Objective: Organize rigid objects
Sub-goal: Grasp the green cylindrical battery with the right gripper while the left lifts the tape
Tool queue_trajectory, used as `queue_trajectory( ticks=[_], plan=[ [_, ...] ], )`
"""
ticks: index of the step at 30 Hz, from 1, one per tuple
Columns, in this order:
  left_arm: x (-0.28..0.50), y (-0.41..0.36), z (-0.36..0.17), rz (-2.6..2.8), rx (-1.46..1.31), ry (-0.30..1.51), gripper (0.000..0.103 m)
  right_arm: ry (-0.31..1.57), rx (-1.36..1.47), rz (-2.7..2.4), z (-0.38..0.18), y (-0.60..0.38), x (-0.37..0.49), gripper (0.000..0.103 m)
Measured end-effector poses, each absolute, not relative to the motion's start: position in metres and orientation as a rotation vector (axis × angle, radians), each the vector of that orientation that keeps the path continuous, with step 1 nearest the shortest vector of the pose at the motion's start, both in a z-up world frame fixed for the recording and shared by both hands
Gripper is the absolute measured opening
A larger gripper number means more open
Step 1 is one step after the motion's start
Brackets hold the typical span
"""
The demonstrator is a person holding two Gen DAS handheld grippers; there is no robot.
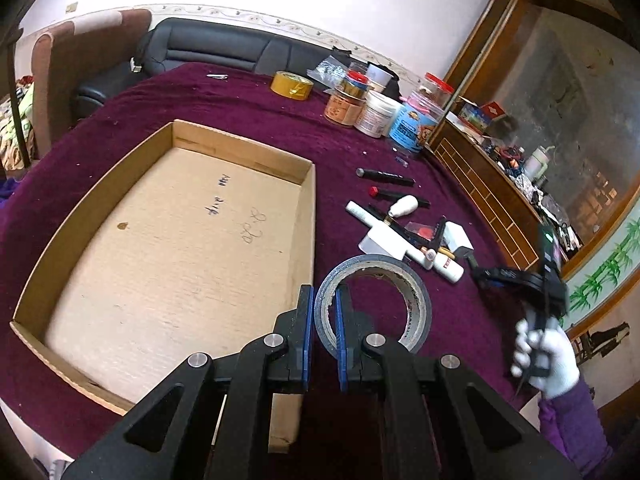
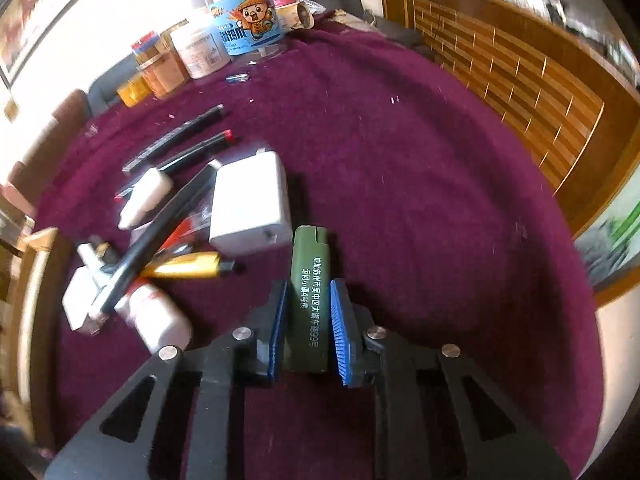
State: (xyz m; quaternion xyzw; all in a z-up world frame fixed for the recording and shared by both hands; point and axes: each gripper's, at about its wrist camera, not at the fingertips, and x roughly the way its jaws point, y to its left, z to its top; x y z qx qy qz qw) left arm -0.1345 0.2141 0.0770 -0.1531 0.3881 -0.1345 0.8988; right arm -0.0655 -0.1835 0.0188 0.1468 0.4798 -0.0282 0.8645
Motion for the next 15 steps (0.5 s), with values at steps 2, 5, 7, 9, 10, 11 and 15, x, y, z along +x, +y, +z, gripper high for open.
queue_trajectory(
  ticks=[2, 5, 7, 9, 10, 11, 15],
  plan=[
    [-0.133, 0.219, 0.075, -0.273, -0.327, 0.806, 0.008, 1.001, 0.39, 0.002, 0.02, -0.189, -0.08, 0.018],
    [-0.129, 0.226, 0.071, -0.267, -0.344, 0.817, 0.008, 0.994, 0.464, 0.089, 0.026, -0.185, -0.094, 0.017],
    [-0.124, 0.233, 0.069, -0.259, -0.363, 0.829, 0.008, 0.992, 0.495, 0.151, 0.032, -0.173, -0.097, 0.013],
    [-0.119, 0.241, 0.066, -0.248, -0.385, 0.845, 0.008, 0.986, 0.509, 0.223, 0.041, -0.155, -0.094, 0.013],
    [-0.116, 0.246, 0.066, -0.238, -0.395, 0.854, 0.008, 0.984, 0.505, 0.252, 0.045, -0.145, -0.092, 0.013],
    [-0.113, 0.249, 0.065, -0.231, -0.399, 0.858, 0.008, 0.981, 0.496, 0.276, 0.049, -0.135, -0.089, 0.012],
    [-0.11, 0.264, 0.063, -0.196, -0.412, 0.865, 0.007, 0.974, 0.386, 0.358, 0.065, -0.082, -0.077, 0.011]
  ],
)
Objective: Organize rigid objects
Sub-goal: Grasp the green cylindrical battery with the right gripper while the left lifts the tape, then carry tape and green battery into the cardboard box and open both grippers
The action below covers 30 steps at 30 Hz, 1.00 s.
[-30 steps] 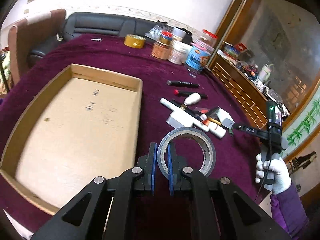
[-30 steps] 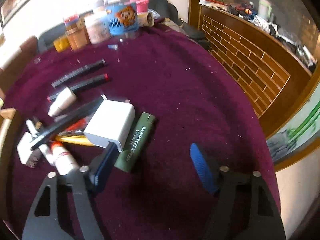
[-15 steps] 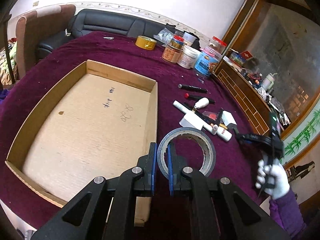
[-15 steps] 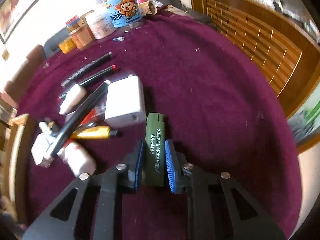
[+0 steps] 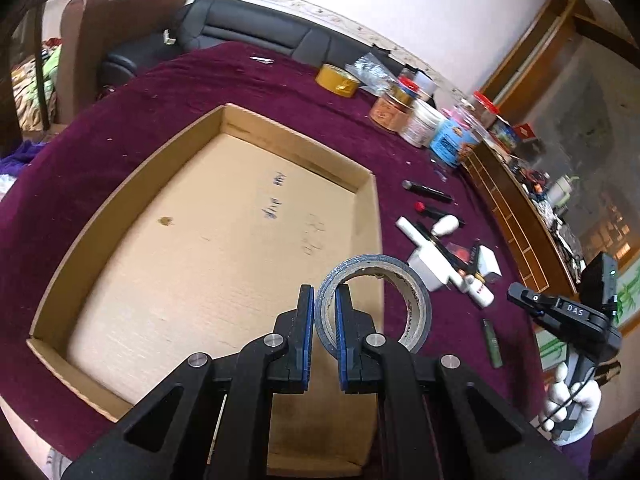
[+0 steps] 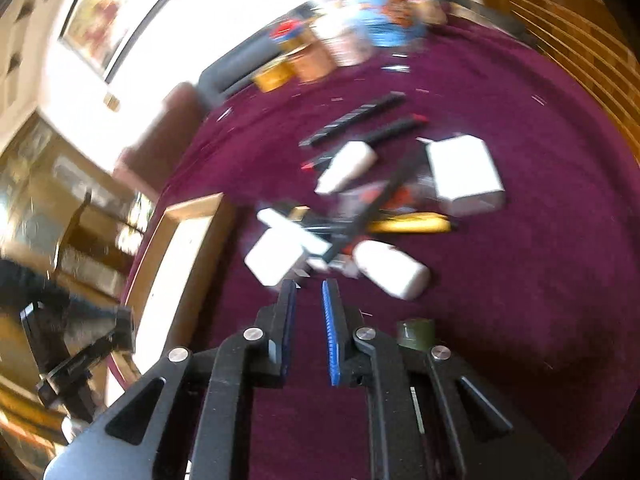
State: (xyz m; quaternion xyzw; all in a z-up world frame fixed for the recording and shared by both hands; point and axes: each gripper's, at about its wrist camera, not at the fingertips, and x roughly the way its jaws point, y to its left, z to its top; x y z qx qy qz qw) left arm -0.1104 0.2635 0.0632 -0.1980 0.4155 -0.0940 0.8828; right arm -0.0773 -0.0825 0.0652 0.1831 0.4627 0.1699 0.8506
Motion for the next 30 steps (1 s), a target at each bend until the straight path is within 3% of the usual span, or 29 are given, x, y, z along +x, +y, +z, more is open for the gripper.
queue_trajectory(
  ticks=[4, 6, 8, 12, 15, 30],
  plan=[
    [-0.118, 0.271, 0.063, -0.205, -0.428, 0.856, 0.008, 0.982, 0.14, 0.24, 0.067, -0.055, -0.083, 0.012],
    [-0.12, 0.273, 0.064, -0.212, -0.43, 0.851, 0.008, 0.975, 0.032, 0.168, 0.064, -0.061, -0.096, 0.018],
    [-0.12, 0.275, 0.063, -0.215, -0.44, 0.849, 0.008, 1.0, 0.023, 0.147, 0.056, -0.072, -0.102, 0.029],
    [-0.114, 0.274, 0.058, -0.232, -0.461, 0.854, 0.008, 1.086, 0.022, 0.105, 0.022, -0.087, -0.108, 0.031],
    [-0.115, 0.272, 0.056, -0.24, -0.456, 0.86, 0.008, 1.06, 0.011, 0.101, 0.018, -0.087, -0.116, 0.018],
    [-0.109, 0.283, 0.064, -0.198, -0.448, 0.853, 0.008, 0.916, 0.311, 0.347, 0.064, -0.063, -0.122, 0.018]
  ],
)
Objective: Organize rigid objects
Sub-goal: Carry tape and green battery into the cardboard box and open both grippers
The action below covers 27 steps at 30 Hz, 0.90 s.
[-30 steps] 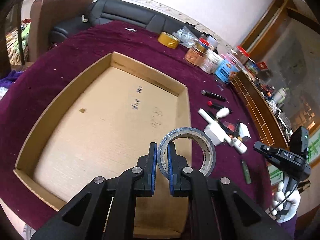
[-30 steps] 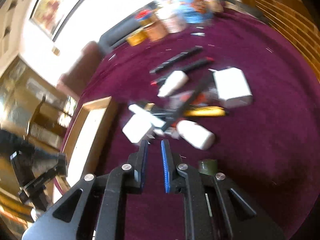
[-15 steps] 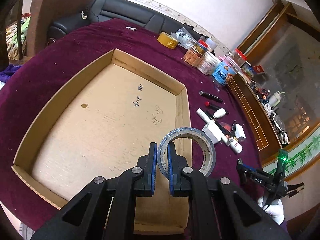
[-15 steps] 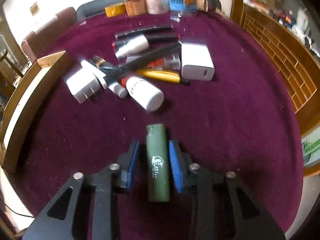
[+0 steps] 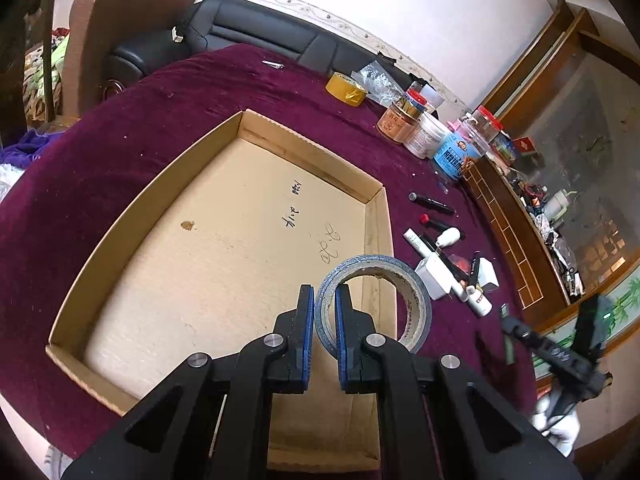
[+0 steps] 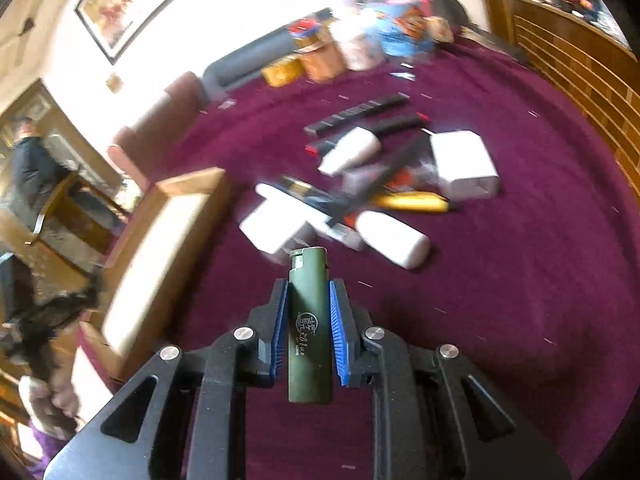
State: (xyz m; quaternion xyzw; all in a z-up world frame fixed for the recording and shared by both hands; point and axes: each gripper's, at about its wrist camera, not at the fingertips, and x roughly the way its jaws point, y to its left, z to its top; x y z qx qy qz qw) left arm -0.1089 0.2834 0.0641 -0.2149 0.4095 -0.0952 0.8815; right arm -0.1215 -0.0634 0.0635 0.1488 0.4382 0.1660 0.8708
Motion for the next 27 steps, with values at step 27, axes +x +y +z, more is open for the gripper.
queue_trajectory(
  ticks=[27],
  plan=[
    [0.026, 0.292, 0.012, -0.177, -0.518, 1.024, 0.023, 1.084, 0.3, 0.376, 0.031, 0.116, 0.024, 0.019]
  ],
)
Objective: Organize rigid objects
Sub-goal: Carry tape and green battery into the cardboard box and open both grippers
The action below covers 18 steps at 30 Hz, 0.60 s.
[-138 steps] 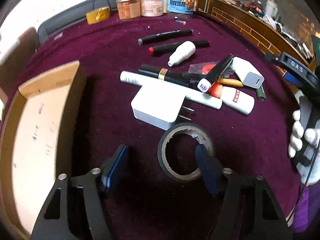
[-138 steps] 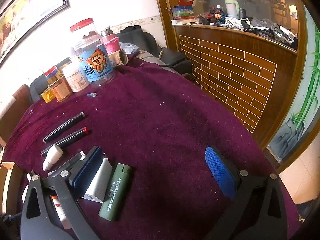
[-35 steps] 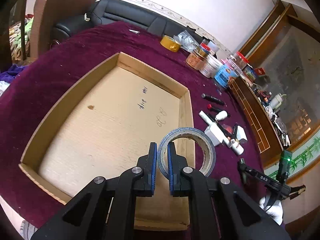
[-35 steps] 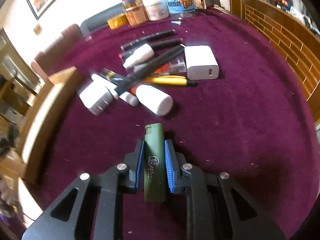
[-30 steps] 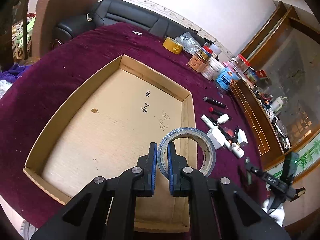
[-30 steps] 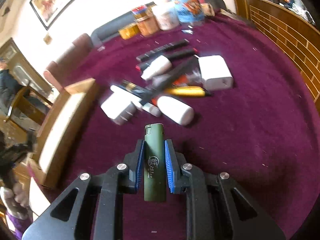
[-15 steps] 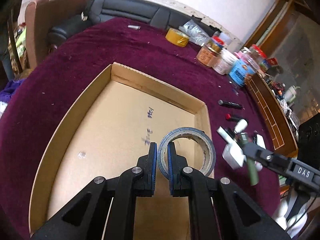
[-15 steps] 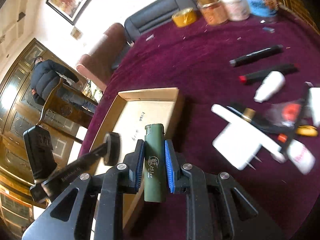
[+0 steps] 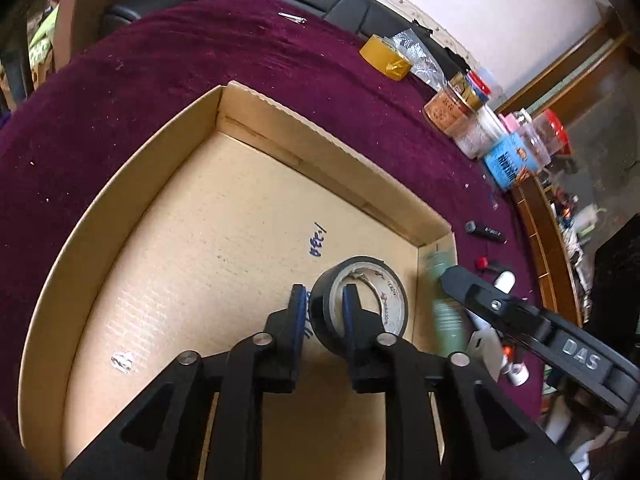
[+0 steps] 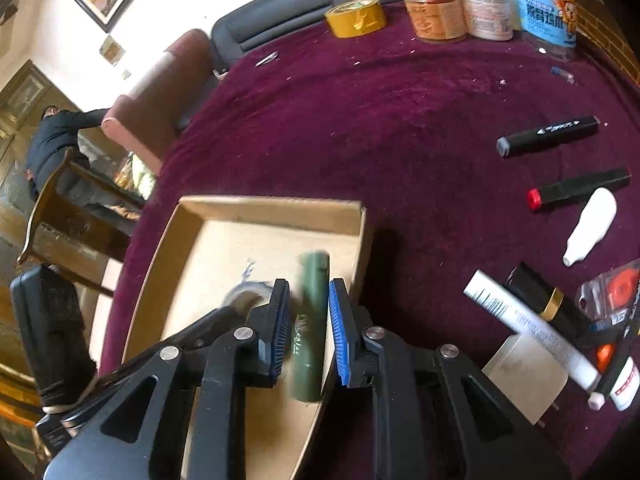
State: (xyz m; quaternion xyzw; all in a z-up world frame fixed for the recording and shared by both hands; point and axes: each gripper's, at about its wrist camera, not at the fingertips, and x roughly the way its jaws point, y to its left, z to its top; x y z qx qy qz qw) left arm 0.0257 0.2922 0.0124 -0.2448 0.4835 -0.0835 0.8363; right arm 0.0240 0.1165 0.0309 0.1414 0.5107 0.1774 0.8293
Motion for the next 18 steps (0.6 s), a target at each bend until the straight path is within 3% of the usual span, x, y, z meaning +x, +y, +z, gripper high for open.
queue_trajectory(
  ticks=[1, 3, 4, 9, 18],
  plan=[
    [0.026, 0.295, 0.014, -0.181, -0.523, 1.02, 0.027, 1.086, 0.298, 0.372, 0.031, 0.117, 0.025, 0.019],
    [0.026, 0.299, 0.017, -0.177, -0.526, 1.003, 0.049, 1.085, 0.287, 0.369, 0.032, 0.117, 0.025, 0.022],
    [0.024, 0.303, 0.019, -0.154, -0.518, 0.993, 0.051, 1.078, 0.285, 0.367, 0.034, 0.117, 0.024, 0.023],
    [0.015, 0.321, 0.018, -0.084, -0.528, 0.957, 0.053, 1.003, 0.304, 0.358, 0.046, 0.103, 0.007, 0.05],
    [-0.013, 0.333, 0.018, 0.07, -0.54, 0.951, 0.053, 0.982, 0.34, 0.326, 0.046, 0.059, -0.026, 0.05]
  ],
)
